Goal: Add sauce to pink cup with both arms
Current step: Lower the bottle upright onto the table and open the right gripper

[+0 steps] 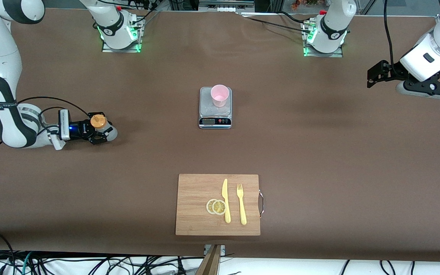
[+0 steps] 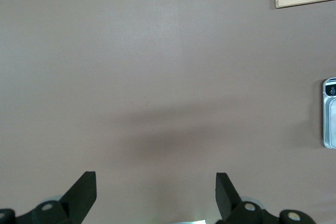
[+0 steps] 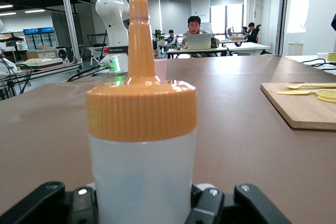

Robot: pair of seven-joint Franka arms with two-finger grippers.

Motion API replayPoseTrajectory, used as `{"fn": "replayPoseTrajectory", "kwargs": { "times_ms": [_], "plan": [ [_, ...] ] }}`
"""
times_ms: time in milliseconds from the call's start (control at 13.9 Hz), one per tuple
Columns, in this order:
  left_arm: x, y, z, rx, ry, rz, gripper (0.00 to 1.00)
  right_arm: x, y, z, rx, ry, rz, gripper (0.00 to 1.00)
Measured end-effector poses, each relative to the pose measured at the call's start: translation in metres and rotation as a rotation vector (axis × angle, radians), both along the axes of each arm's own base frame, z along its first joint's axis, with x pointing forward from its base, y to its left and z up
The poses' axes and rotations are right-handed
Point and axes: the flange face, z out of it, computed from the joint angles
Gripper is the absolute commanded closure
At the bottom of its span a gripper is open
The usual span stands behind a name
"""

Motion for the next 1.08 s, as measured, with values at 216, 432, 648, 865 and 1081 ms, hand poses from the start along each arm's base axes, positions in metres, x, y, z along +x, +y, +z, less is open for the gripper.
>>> {"fn": "replayPoseTrajectory", "kwargs": {
  "times_ms": [216,432,648,865,1081],
  "plan": [
    [0.0,-0.001,0.0,0.0,0.0,-0.002,0.0,0.0,-0.001,0.0,0.002,0.0,-0.002,0.0],
    [0.0,-0.002,0.003,0.0,-0.006,-0.004,0.0,0.0,-0.005,0.001,0.001,-0.002,-0.009,0.0],
    [0.002,-0.002,0.006,-0.001,-0.012,-0.004,0.0,0.0,-0.013,0.002,-0.002,-0.005,-0.023,0.0],
    [0.003,-0.002,0.002,0.0,0.01,-0.003,0.0,0.002,-0.033,0.005,-0.012,-0.017,-0.056,0.0],
    [0.005,-0.002,-0.001,0.001,0.023,-0.003,0.0,-0.004,-0.075,0.006,-0.068,-0.016,-0.097,0.0]
  ]
}}
